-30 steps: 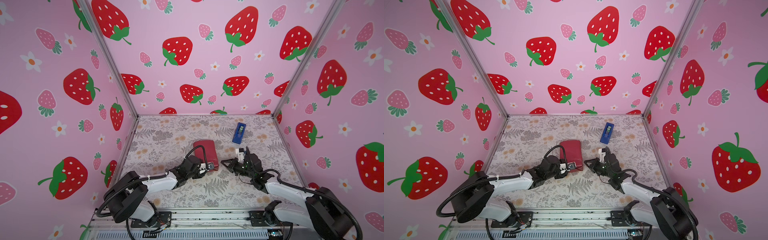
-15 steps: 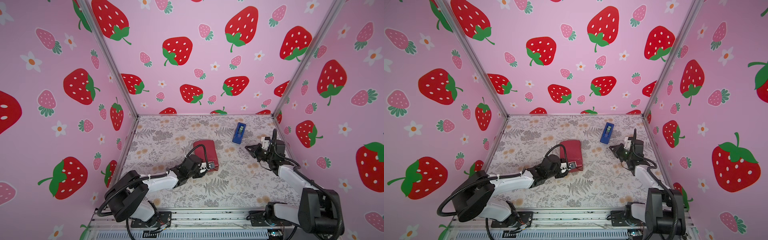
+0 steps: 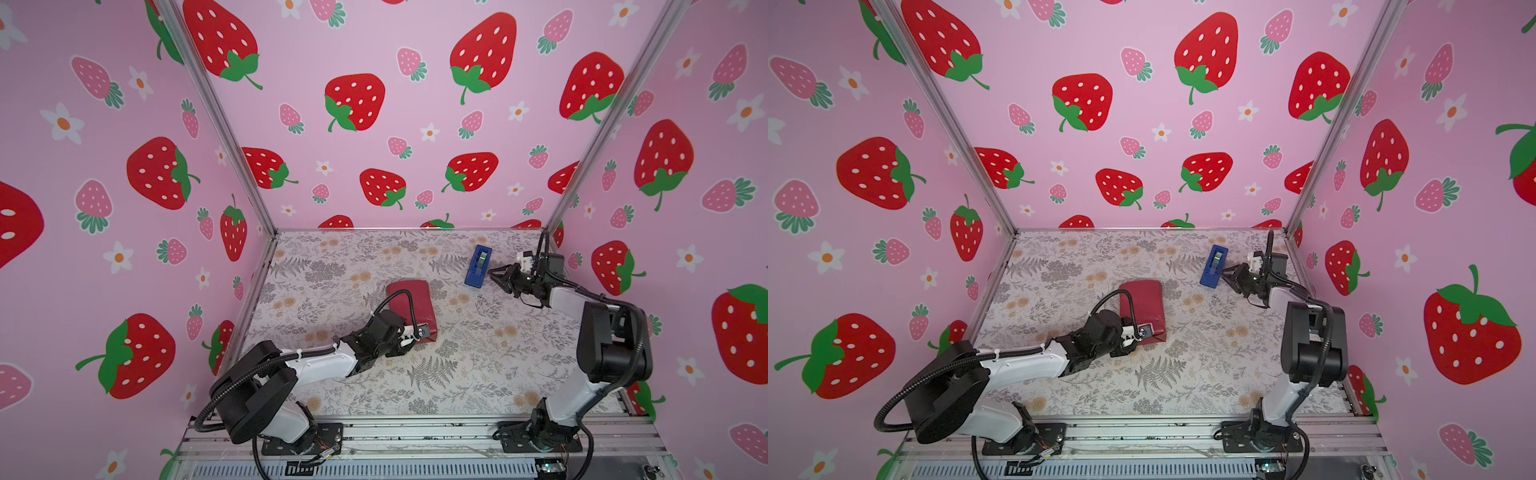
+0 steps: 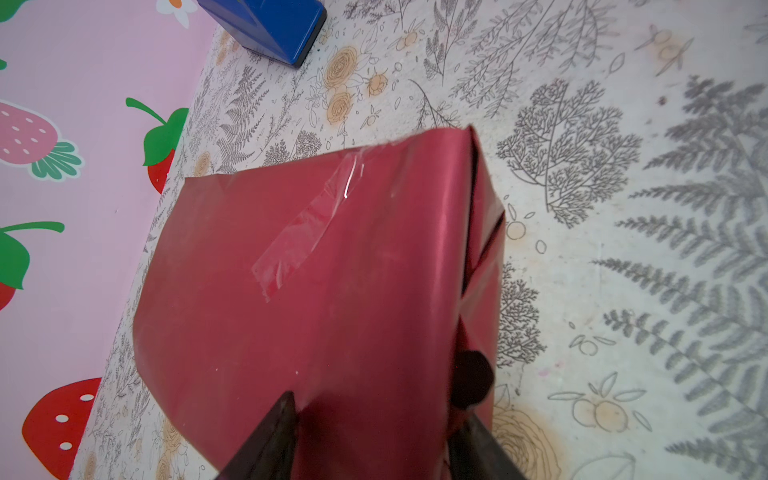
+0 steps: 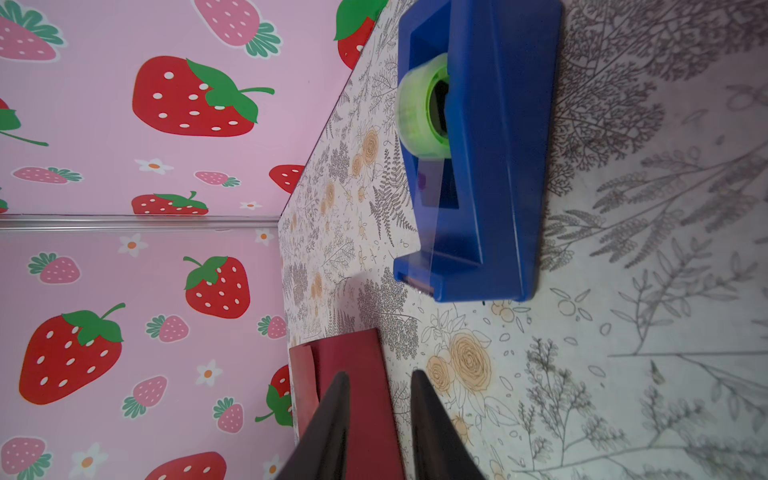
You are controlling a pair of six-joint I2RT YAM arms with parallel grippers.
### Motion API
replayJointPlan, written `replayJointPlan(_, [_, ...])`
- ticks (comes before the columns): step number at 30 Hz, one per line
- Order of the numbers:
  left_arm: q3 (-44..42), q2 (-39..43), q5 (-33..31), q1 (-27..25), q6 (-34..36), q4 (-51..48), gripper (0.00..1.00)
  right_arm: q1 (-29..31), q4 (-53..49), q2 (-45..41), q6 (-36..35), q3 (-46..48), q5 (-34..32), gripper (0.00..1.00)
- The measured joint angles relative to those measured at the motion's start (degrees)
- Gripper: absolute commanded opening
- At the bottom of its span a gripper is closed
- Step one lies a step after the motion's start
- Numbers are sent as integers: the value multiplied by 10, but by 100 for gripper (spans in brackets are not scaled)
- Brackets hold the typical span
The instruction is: Wrap the gift box in paper
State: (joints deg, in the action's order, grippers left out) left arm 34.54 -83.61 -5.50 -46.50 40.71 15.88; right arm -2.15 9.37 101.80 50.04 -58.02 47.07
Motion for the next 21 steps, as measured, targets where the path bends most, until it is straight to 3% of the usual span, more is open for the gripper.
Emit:
replayJointPlan(12, [0, 0, -1, 0, 0, 0, 58, 4, 15, 151, 2, -98, 56, 32])
replayJointPlan(21, [0, 0, -1, 0, 0, 0, 58, 16, 74, 190, 38, -127, 89, 31])
